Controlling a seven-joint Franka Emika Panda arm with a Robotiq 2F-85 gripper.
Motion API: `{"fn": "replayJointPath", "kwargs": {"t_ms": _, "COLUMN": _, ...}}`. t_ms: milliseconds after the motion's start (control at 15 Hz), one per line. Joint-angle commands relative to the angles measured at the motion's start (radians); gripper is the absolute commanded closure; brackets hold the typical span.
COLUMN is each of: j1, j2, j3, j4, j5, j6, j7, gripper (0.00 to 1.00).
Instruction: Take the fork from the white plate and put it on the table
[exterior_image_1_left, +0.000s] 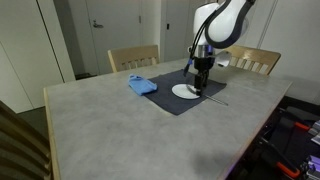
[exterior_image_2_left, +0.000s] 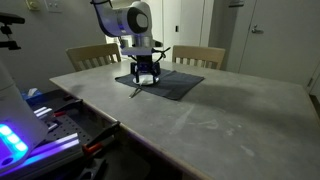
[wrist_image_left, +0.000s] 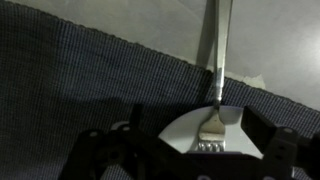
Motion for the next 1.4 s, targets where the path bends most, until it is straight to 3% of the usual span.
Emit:
{"fn": "replayJointPath", "kwargs": {"t_ms": 0, "j1": -0.027, "j2": 0.004, "j3": 0.024, "j4": -0.006, "j5": 0.028, "j6": 0.004, "j7": -0.036, "gripper": 0.00}}
{"fn": "replayJointPath", "kwargs": {"t_ms": 733, "j1": -0.100, "j2": 0.040, "j3": 0.082, "j4": 0.017, "j5": 0.126, "j6": -0.020, "j7": -0.184, "gripper": 0.00}}
{"fn": "replayJointPath", "kwargs": {"t_ms": 1333, "j1": -0.083, "j2": 0.027, "j3": 0.082, "j4": -0.010, "j5": 0.105, "j6": -0.017, "j7": -0.189, "gripper": 0.00}}
